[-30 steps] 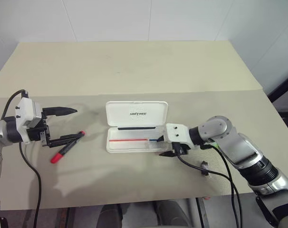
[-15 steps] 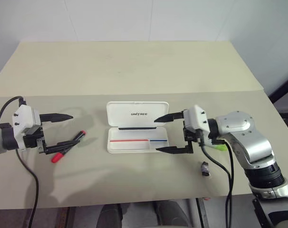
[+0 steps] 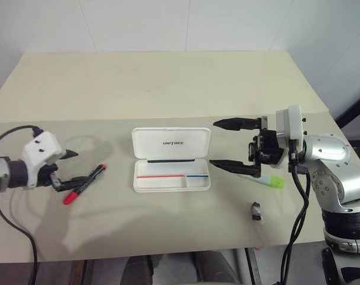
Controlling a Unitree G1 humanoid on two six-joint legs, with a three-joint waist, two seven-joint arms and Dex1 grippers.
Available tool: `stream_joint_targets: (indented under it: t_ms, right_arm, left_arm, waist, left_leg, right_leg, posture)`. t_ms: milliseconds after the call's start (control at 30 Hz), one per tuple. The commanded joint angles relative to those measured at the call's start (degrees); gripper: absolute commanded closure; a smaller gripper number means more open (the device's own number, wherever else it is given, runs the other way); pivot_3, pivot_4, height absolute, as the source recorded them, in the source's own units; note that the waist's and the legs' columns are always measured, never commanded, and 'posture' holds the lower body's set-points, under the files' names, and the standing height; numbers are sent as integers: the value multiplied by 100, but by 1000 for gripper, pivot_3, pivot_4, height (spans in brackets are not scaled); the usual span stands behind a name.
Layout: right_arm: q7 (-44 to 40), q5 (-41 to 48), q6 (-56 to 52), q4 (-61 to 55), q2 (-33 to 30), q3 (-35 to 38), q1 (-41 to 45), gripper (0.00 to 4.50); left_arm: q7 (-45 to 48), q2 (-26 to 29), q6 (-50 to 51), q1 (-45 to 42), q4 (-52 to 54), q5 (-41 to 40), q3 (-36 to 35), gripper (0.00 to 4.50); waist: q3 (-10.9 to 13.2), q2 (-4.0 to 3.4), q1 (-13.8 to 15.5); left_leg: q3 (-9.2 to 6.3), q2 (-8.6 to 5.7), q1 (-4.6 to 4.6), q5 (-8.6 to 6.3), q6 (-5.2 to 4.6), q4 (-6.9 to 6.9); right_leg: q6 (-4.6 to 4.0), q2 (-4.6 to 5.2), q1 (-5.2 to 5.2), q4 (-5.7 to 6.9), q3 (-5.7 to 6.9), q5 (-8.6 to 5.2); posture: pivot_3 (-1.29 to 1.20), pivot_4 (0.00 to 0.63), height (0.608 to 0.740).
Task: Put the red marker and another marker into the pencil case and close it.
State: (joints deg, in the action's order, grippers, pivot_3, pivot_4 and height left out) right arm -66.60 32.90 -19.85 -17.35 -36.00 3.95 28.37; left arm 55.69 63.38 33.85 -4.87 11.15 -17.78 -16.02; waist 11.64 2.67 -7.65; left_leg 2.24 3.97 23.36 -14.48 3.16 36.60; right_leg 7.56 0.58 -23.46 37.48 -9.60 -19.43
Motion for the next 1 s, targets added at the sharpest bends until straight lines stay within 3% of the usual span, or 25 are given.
stream_joint_targets:
  t_ms: [33, 367, 467, 767, 800, 833, 1000]
  right_arm:
    - [136, 100, 67, -279, 15, 21, -67, 53]
    - [383, 124, 126, -541, 3, 66, -364, 53]
    - [453, 102, 183, -558, -23, 126, -434, 0]
    - [509, 105, 319, -499, -107, 244, -497, 0]
    - [508, 101, 325, -483, -111, 243, -492, 0]
    - [498, 96, 333, -467, -120, 241, -492, 0]
    - [412, 77, 318, -319, -191, 213, -478, 0]
  left_arm:
    - [-343, -98, 714, 63, 703, -13, 301, 0]
    - [-927, -4, 884, 65, 665, 709, 985, 0]
    - [-939, -55, 797, 0, 479, 752, 1015, 620]
    - [-928, -41, 403, -21, 103, 821, 1082, 3405]
    - [-937, -48, 354, -35, 64, 833, 1078, 3740]
    - [-935, -48, 305, -52, 34, 842, 1078, 3932]
    - [-251, 159, -44, -268, -169, 404, 716, 3936]
  waist:
    - [0, 0, 0]
    - [-1, 0, 2]
    - [-2, -2, 6]
    - [-2, -1, -25]
    - [-1, -1, -29]
    - [-1, -1, -30]
    - [-1, 0, -39]
  left_leg:
    - [0, 0, 0, 0, 0, -2]
    - [-1, -5, -17, 5, 1, -9]
    - [-1, -6, -25, 10, -4, -9]
    - [-2, -8, -33, 44, -32, -9]
    - [-2, -8, -34, 49, -31, -9]
    - [-1, -8, -36, 54, -30, -9]
    - [-2, -9, -36, 68, -23, -14]
  right_leg:
    - [0, 0, 0, -1, 0, 0]
    - [-1, 1, 10, 2, -4, 0]
    - [-1, 1, 15, 4, -4, 1]
    - [-39, -2, 19, 4, -10, 18]
    - [-85, -3, 19, 4, -12, -3]
    - [-97, -3, 19, 4, -15, -7]
    - [-100, -4, 18, 4, -16, -1]
  posture:
    - [0, 150, 740]
    - [0, 150, 740]
    - [0, 150, 740]
    - [0, 150, 740]
    - [0, 150, 740]
    - [0, 150, 740]
    - [0, 150, 740]
